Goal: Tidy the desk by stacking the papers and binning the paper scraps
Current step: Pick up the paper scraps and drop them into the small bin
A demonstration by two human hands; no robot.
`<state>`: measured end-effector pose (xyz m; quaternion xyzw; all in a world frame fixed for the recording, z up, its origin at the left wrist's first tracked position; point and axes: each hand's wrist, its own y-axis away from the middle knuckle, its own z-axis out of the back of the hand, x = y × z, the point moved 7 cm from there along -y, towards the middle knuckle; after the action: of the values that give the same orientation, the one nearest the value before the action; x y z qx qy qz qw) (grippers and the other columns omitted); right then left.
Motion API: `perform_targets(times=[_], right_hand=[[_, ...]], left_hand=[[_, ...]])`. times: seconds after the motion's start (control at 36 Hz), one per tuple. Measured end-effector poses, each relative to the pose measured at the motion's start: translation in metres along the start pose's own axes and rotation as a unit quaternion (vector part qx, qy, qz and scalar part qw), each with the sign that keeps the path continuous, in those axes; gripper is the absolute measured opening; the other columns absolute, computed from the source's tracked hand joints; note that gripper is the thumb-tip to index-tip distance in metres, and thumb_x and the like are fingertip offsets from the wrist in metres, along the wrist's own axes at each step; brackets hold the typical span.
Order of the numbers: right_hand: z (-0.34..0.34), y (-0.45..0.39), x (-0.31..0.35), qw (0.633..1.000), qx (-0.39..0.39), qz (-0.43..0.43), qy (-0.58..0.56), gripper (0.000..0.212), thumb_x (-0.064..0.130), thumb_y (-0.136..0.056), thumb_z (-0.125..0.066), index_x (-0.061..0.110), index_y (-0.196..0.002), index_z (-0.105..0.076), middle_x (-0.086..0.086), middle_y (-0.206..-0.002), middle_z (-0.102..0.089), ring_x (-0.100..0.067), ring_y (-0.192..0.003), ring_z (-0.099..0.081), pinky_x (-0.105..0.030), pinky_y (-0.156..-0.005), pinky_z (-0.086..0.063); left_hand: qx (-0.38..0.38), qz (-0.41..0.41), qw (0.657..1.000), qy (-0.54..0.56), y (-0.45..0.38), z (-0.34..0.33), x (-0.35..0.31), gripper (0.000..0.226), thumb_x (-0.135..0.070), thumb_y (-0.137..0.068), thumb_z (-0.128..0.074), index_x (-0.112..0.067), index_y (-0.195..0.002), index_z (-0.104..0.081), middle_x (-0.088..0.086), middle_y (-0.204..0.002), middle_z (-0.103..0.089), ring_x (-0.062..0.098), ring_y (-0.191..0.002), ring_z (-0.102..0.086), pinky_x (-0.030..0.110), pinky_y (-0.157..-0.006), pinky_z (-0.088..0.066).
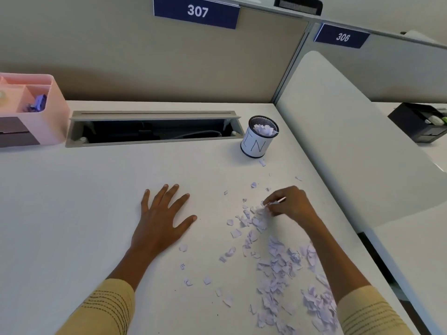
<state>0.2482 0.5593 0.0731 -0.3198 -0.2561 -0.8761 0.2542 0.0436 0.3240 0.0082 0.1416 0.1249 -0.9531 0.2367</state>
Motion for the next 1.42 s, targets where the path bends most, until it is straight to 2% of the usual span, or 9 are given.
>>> perform_targets(times=[0.19, 0.36, 0.64, 0.83, 1.0, 1.11, 1.19, 1.31, 1.42], right_hand=[[0.063, -0.046, 0.052, 0.992, -0.084, 0.038, -0.084, 0.015, -0.004, -0.071, -0.076, 0.001, -0.084, -0.073, -0.016, -0.073, -0.064, -0.022, -0.058, -0.063, -0.023, -0.064, -0.059], [0.098, -0.102, 0.097, 0.982, -0.155, 0.083, -0.071, 0.017, -0.004, -0.071, -0.074, -0.005, -0.088, -0.072, -0.014, -0.072, -0.066, -0.012, -0.049, -0.061, -0.02, -0.061, -0.058], [0.096, -0.131, 0.118, 0.992, -0.105, 0.072, -0.026, 0.018, 0.004, -0.071, -0.078, 0.005, -0.089, -0.073, -0.018, -0.085, -0.07, -0.03, -0.072, -0.067, -0.035, -0.075, -0.059], [0.073, -0.079, 0.09, 0.996, -0.057, 0.067, -0.025, 0.013, -0.001, -0.074, -0.075, 0.008, -0.081, -0.071, -0.008, -0.072, -0.067, -0.02, -0.067, -0.061, -0.024, -0.055, -0.056], [-0.01, -0.015, 0.01, 0.975, 0.134, -0.031, 0.173, 0.076, 0.032, -0.049, -0.093, 0.026, -0.116, -0.056, -0.005, -0.107, -0.051, -0.012, -0.069, -0.054, -0.024, -0.052, -0.051], [-0.041, 0.007, -0.007, 0.967, 0.111, 0.004, 0.23, 0.099, 0.039, -0.04, -0.094, 0.039, -0.124, -0.041, 0.0, -0.114, -0.035, -0.018, -0.095, -0.048, -0.025, -0.076, -0.045], [-0.057, 0.011, 0.003, 0.975, 0.115, 0.047, 0.186, 0.087, 0.04, -0.048, -0.092, 0.044, -0.122, -0.046, 0.002, -0.113, -0.038, -0.017, -0.095, -0.05, -0.024, -0.08, -0.047], [-0.064, 0.008, 0.021, 0.977, 0.101, 0.076, 0.171, 0.04, 0.027, -0.065, -0.085, 0.03, -0.101, -0.069, 0.002, -0.099, -0.05, -0.005, -0.078, -0.048, -0.01, -0.063, -0.036], [-0.064, 0.004, 0.027, 0.981, 0.087, 0.078, 0.153, 0.02, 0.014, -0.071, -0.08, 0.017, -0.09, -0.074, -0.002, -0.089, -0.06, -0.002, -0.07, -0.051, -0.005, -0.053, -0.038]], left_hand=[[0.01, 0.002, 1.0, -0.005, 0.001, -0.002, 0.001, 0.069, -0.07, -0.089, -0.025, -0.027, -0.135, -0.054, 0.003, -0.149, -0.041, 0.023, -0.141, -0.033, 0.056, -0.114, -0.014], [0.012, 0.005, 1.0, -0.002, 0.0, -0.004, 0.003, 0.067, -0.07, -0.089, -0.027, -0.029, -0.136, -0.052, 0.001, -0.151, -0.039, 0.021, -0.142, -0.031, 0.057, -0.114, -0.016], [0.001, 0.003, 1.0, -0.01, 0.0, -0.002, 0.002, 0.066, -0.069, -0.089, -0.03, -0.028, -0.134, -0.054, 0.001, -0.149, -0.042, 0.022, -0.14, -0.033, 0.057, -0.113, -0.018], [-0.003, 0.001, 1.0, -0.009, 0.001, -0.002, 0.001, 0.067, -0.069, -0.088, -0.029, -0.027, -0.134, -0.055, 0.003, -0.149, -0.042, 0.023, -0.14, -0.034, 0.057, -0.113, -0.017], [0.011, 0.008, 1.0, -0.013, 0.001, -0.003, 0.002, 0.069, -0.07, -0.089, -0.025, -0.028, -0.135, -0.053, 0.002, -0.15, -0.04, 0.022, -0.141, -0.032, 0.055, -0.115, -0.013], [0.011, 0.01, 1.0, -0.013, 0.0, -0.002, 0.001, 0.068, -0.069, -0.088, -0.026, -0.028, -0.135, -0.053, 0.002, -0.149, -0.041, 0.022, -0.141, -0.032, 0.054, -0.115, -0.012], [0.01, 0.01, 1.0, -0.013, 0.0, -0.002, 0.002, 0.068, -0.069, -0.088, -0.026, -0.028, -0.135, -0.053, 0.002, -0.149, -0.041, 0.022, -0.141, -0.032, 0.055, -0.115, -0.012], [0.01, 0.011, 1.0, -0.008, 0.0, -0.002, 0.002, 0.068, -0.07, -0.088, -0.026, -0.029, -0.135, -0.053, 0.001, -0.149, -0.041, 0.022, -0.141, -0.032, 0.056, -0.115, -0.013], [0.012, 0.01, 1.0, -0.01, 0.0, -0.003, 0.002, 0.069, -0.07, -0.088, -0.025, -0.029, -0.136, -0.052, 0.001, -0.15, -0.04, 0.022, -0.142, -0.03, 0.055, -0.115, -0.012]])
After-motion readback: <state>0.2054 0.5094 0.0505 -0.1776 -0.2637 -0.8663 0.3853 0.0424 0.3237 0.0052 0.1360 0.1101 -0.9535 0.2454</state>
